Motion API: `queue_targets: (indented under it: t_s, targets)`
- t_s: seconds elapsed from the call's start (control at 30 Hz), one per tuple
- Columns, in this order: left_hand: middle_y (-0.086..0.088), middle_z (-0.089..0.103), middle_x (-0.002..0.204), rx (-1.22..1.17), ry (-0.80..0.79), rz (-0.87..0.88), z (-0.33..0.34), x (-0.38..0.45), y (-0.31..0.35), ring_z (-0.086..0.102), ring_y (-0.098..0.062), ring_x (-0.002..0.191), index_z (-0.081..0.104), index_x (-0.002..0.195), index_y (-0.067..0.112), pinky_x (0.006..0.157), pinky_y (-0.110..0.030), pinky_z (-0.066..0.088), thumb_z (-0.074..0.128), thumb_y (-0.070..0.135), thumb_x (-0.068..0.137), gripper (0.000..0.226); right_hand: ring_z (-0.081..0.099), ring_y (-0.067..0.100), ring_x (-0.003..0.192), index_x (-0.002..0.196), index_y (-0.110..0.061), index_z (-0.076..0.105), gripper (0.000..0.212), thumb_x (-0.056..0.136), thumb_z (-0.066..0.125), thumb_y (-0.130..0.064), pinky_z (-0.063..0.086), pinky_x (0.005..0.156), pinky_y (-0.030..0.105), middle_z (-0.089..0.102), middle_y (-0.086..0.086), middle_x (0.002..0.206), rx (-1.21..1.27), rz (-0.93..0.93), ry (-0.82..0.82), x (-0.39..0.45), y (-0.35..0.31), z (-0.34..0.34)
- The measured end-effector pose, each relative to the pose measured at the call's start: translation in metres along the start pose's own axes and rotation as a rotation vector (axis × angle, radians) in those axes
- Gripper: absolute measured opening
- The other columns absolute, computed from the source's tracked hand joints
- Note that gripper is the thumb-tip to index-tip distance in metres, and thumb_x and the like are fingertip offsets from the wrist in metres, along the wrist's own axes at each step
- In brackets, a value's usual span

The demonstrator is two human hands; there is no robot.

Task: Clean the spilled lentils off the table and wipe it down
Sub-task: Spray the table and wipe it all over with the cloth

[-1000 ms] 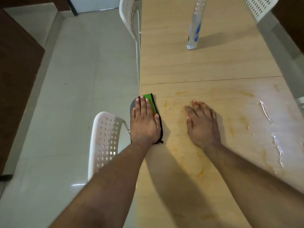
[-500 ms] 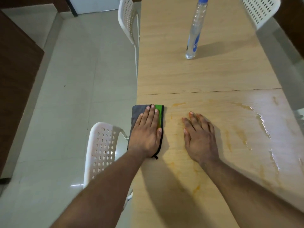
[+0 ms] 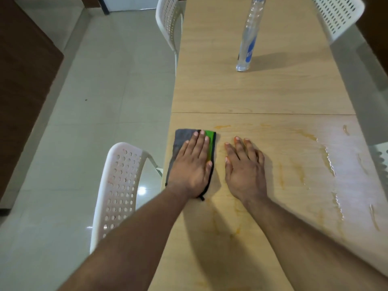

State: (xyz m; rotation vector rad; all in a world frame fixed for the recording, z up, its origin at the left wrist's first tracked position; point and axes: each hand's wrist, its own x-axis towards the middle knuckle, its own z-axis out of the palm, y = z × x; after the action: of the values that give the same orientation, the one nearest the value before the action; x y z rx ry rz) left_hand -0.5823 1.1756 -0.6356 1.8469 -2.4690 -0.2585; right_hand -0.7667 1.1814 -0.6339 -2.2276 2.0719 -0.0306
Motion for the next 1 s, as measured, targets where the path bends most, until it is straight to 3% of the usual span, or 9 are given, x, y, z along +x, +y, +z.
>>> queue_targets:
  t_s: [0.13,0.37,0.57,0.67,0.8,1.0]
  targets:
    - [-0.006,-0.007,0.177,0.006,0.002,0.018,0.0,-0.023,-0.021,-0.013,-0.017,0.162,0.002,0.168,0.011,0.132,-0.043,0.009,0.017,0.044,0.111,0.068,0.018,0.027,0.16,0.163,-0.028,0.035,0.059,0.109,0.02,-0.046,0.021,0.126,0.053,0.027,0.002,0.173,-0.003,-0.003,-0.003,0.001,-0.002,0.0]
    - [-0.008,-0.003,0.177,0.046,0.016,-0.21,-0.003,0.039,-0.035,-0.006,-0.022,0.163,0.003,0.168,0.009,0.133,-0.044,0.005,0.015,0.045,0.108,0.072,0.009,0.028,0.162,0.166,-0.032,0.025,0.061,0.11,0.014,-0.055,0.015,0.128,0.054,0.018,0.002,0.175,-0.001,-0.017,-0.035,0.001,0.0,0.001]
    - [-0.008,-0.006,0.177,0.007,-0.003,0.032,0.005,-0.017,0.007,-0.011,-0.02,0.163,0.003,0.168,0.009,0.131,-0.045,0.01,0.017,0.044,0.11,0.069,0.01,0.027,0.162,0.165,-0.033,0.028,0.06,0.11,0.018,-0.054,0.015,0.128,0.054,0.019,0.001,0.175,0.013,-0.012,-0.027,0.0,-0.003,-0.003]
    - [-0.006,-0.008,0.177,0.0,0.002,0.062,0.008,-0.061,0.007,-0.012,-0.018,0.163,0.002,0.168,0.011,0.132,-0.045,0.012,0.023,0.042,0.111,0.068,0.012,0.027,0.162,0.165,-0.033,0.031,0.06,0.11,0.018,-0.055,0.016,0.128,0.053,0.021,0.001,0.174,0.021,-0.01,-0.018,-0.001,-0.002,-0.004]
    - [-0.01,-0.015,0.176,-0.027,0.036,-0.047,0.008,-0.074,-0.012,-0.013,-0.02,0.163,-0.006,0.167,0.007,0.133,-0.041,0.005,0.026,0.047,0.11,0.076,0.009,0.027,0.162,0.166,-0.033,0.027,0.062,0.11,0.015,-0.057,0.014,0.128,0.054,0.018,0.001,0.175,0.024,-0.022,-0.028,-0.001,-0.002,-0.002]
    - [-0.011,-0.012,0.176,0.081,0.003,-0.225,0.006,-0.013,-0.029,-0.017,-0.023,0.162,-0.002,0.168,0.009,0.132,-0.048,0.001,0.012,0.053,0.106,0.078,0.007,0.028,0.162,0.166,-0.033,0.024,0.062,0.109,0.013,-0.057,0.013,0.129,0.055,0.016,0.001,0.176,0.014,-0.021,-0.013,0.0,-0.001,0.002]
